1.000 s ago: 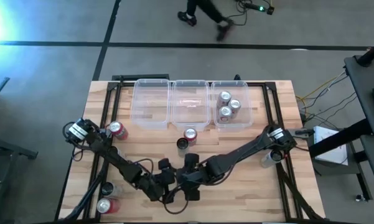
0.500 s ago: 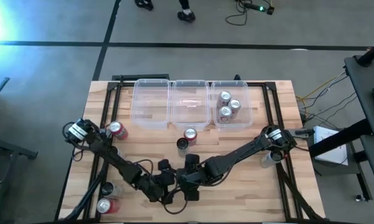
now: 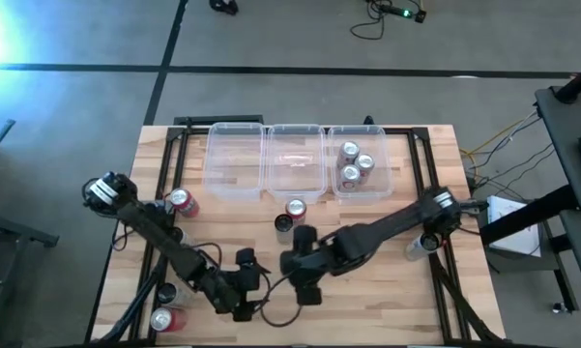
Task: Sort soda cans
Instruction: Put the red silver soda can into the right transparent bin
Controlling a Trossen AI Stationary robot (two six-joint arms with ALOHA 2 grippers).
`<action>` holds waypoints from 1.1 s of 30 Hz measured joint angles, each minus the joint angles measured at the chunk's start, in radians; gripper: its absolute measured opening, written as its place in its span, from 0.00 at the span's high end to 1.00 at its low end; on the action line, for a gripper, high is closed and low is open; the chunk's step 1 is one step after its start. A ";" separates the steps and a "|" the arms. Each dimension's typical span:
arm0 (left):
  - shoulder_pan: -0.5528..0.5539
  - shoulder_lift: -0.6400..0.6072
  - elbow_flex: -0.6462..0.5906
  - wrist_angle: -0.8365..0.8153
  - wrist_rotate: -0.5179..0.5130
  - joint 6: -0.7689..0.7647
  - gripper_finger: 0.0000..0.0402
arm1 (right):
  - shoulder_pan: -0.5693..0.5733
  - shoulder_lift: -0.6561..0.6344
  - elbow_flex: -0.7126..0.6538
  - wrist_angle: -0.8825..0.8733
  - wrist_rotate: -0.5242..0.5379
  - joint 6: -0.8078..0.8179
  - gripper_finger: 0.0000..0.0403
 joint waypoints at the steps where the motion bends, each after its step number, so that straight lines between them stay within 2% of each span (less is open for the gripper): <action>1: 0.000 0.006 0.000 0.010 0.000 0.000 0.13 | 0.001 -0.025 0.000 -0.029 0.018 -0.005 0.27; 8: 0.005 0.097 0.000 0.131 -0.008 0.002 0.13 | -0.038 -0.260 -0.088 -0.269 0.349 0.065 0.27; 13: 0.023 0.141 -0.001 0.318 0.122 0.055 0.13 | -0.149 -0.463 -0.279 -0.275 0.401 0.105 0.27; 17: 0.046 0.147 0.001 0.368 0.193 0.124 0.13 | -0.287 -0.646 -0.448 -0.267 0.419 0.105 0.27; 19: 0.061 0.147 0.005 0.367 0.209 0.156 0.13 | -0.358 -0.724 -0.540 -0.226 0.410 0.097 0.27; 22: 0.082 0.141 0.005 0.348 0.247 0.180 0.13 | -0.448 -0.818 -0.673 -0.122 0.330 0.071 0.27; 25: 0.102 0.093 0.005 0.229 0.271 0.175 0.13 | -0.522 -0.875 -0.780 -0.047 0.229 0.040 0.27; 28: 0.110 0.026 0.004 0.093 0.263 0.185 0.13 | -0.564 -0.890 -0.836 -0.028 0.161 0.038 0.27; 33: 0.109 -0.082 0.004 -0.024 0.204 0.205 0.13 | -0.571 -0.890 -0.858 -0.033 0.133 0.037 0.27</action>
